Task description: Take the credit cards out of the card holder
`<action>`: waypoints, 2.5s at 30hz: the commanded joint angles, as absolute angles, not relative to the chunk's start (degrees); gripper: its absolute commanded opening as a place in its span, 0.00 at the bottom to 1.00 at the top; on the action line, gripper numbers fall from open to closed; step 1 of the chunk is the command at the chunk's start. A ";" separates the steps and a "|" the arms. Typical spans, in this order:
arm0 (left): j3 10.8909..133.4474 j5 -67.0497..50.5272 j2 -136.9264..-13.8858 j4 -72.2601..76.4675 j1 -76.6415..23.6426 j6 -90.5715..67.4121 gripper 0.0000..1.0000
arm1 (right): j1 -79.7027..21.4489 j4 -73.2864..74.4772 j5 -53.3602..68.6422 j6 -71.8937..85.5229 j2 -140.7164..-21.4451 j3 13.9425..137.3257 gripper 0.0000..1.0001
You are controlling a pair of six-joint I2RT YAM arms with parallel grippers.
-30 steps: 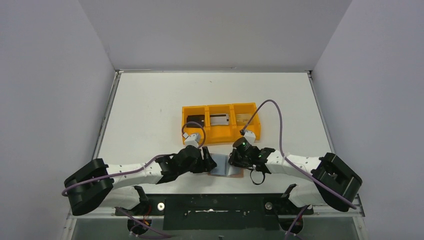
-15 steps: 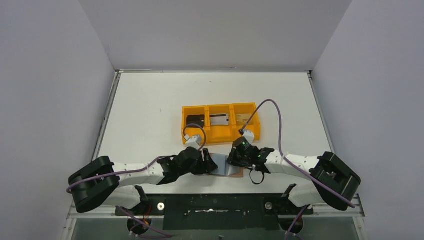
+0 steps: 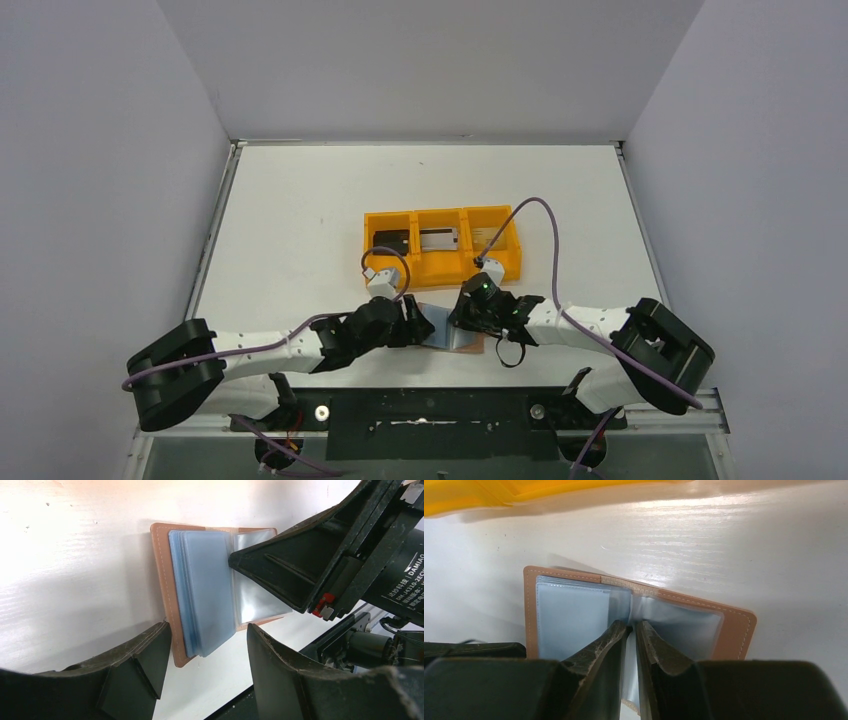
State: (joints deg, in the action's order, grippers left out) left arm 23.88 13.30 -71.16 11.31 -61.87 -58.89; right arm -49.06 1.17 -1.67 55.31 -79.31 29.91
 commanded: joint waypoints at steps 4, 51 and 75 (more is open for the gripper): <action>29.81 16.55 -73.21 9.45 -63.50 -58.36 0.56 | -49.50 3.45 -1.44 56.38 -81.58 27.69 0.17; 35.29 9.92 -83.07 12.57 -64.60 -59.02 0.46 | -49.20 2.04 -2.99 59.15 -77.52 25.13 0.19; 35.74 7.83 -80.57 21.79 -64.60 -55.61 0.44 | -49.17 1.08 -2.81 59.59 -75.07 23.76 0.20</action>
State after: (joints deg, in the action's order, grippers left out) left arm 32.29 7.22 -82.13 13.26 -64.49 -57.36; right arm -49.04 -2.15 -3.31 59.51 -75.94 25.67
